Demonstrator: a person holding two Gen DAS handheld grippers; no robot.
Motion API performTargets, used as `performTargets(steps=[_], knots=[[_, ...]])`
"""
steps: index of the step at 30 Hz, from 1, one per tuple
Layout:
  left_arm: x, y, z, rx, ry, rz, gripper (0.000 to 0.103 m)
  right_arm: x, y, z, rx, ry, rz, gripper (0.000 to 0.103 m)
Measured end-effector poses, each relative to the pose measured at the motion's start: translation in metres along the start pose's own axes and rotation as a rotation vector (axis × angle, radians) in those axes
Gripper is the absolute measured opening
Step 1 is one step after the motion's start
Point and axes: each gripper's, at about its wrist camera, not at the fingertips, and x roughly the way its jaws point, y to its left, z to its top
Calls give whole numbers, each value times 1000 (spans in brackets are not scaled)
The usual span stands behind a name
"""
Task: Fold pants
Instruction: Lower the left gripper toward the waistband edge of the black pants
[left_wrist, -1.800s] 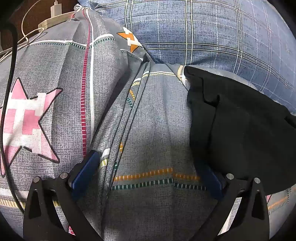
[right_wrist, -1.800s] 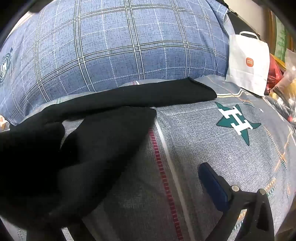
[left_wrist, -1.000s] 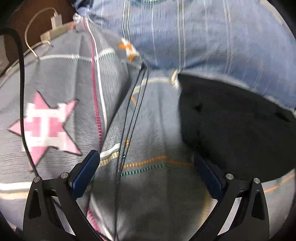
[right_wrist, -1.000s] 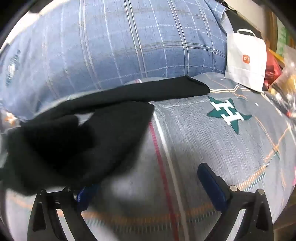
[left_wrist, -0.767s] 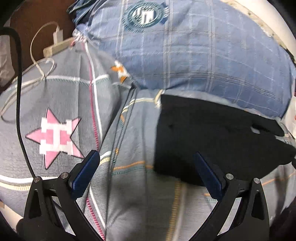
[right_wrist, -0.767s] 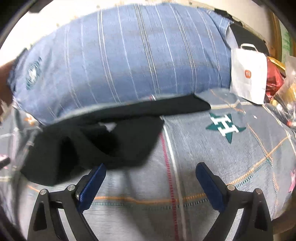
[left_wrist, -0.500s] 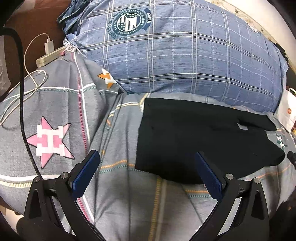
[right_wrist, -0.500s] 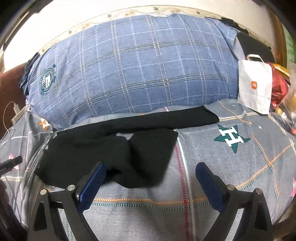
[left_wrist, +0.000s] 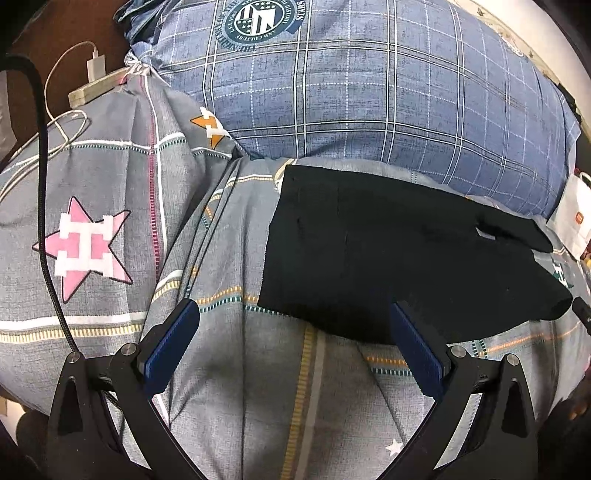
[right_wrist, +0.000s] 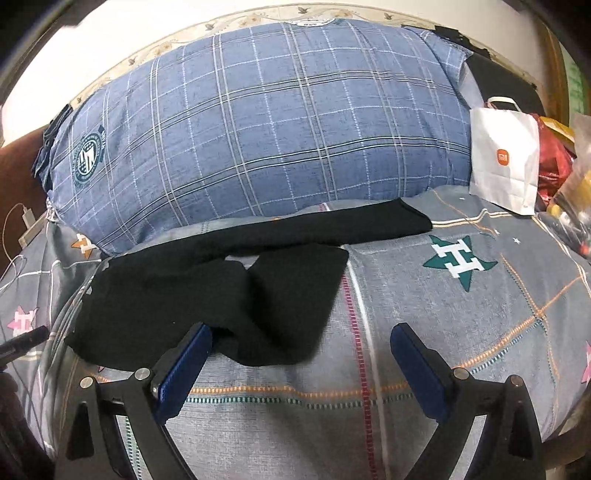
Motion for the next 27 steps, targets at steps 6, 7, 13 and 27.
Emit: performTargets(steps=[6, 7, 13, 27], knots=[[2, -2, -1, 17, -10, 12, 102, 3, 7, -1, -19, 2, 9, 97], [2, -2, -1, 18, -10, 11, 102, 3, 7, -1, -22, 3, 9, 97], [5, -5, -2, 22, -5, 1, 102, 7, 10, -1, -29, 13, 8, 97], [11, -5, -8, -4, 26, -66, 102, 11, 6, -3, -15, 28, 8, 97]])
